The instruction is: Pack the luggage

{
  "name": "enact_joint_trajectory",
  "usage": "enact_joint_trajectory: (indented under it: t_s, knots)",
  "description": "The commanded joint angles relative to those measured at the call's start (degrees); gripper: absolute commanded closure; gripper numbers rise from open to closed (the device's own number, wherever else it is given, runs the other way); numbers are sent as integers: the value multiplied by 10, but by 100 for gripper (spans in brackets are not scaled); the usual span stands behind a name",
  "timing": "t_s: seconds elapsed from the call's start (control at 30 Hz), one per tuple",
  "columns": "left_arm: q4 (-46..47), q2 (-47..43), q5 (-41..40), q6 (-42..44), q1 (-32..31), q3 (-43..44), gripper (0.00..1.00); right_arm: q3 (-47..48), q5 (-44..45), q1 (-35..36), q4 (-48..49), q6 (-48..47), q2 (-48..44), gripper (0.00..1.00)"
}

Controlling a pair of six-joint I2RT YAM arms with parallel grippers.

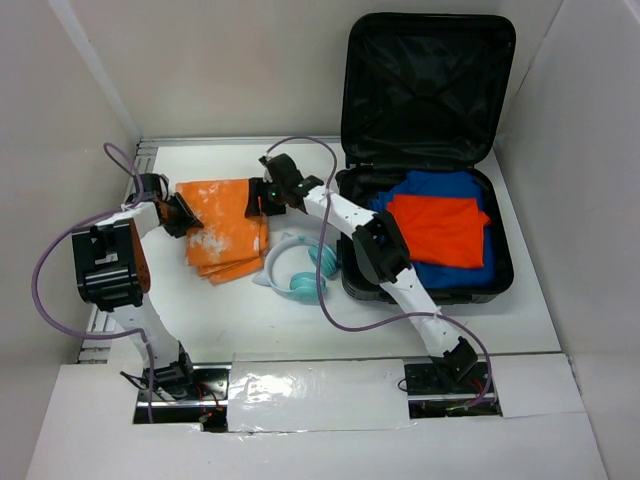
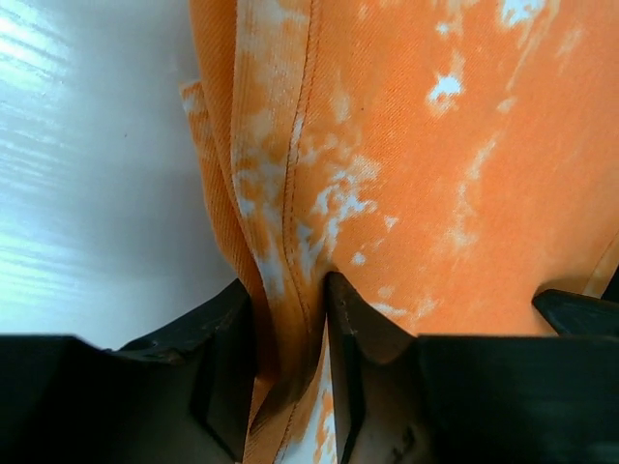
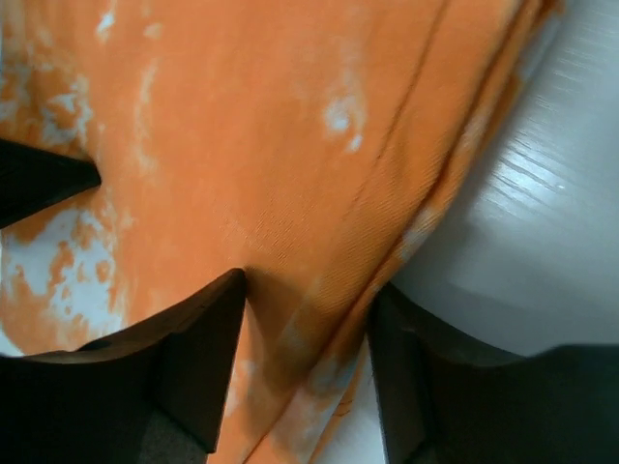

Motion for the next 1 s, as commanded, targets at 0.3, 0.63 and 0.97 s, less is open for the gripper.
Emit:
enact_joint_trajectory:
  t_s: [0.3,0.63,0.97]
  knots:
    - [4,20,29,21,-19,50,93,52,25,16,-3,35,36,100]
    - [-65,-117,53,9,-55,147,99,47,79,4,-26,13,-160,100]
    - [-126,-271,23,-42,-173,192,99,-56,204,-14,-143,-35,-453,100]
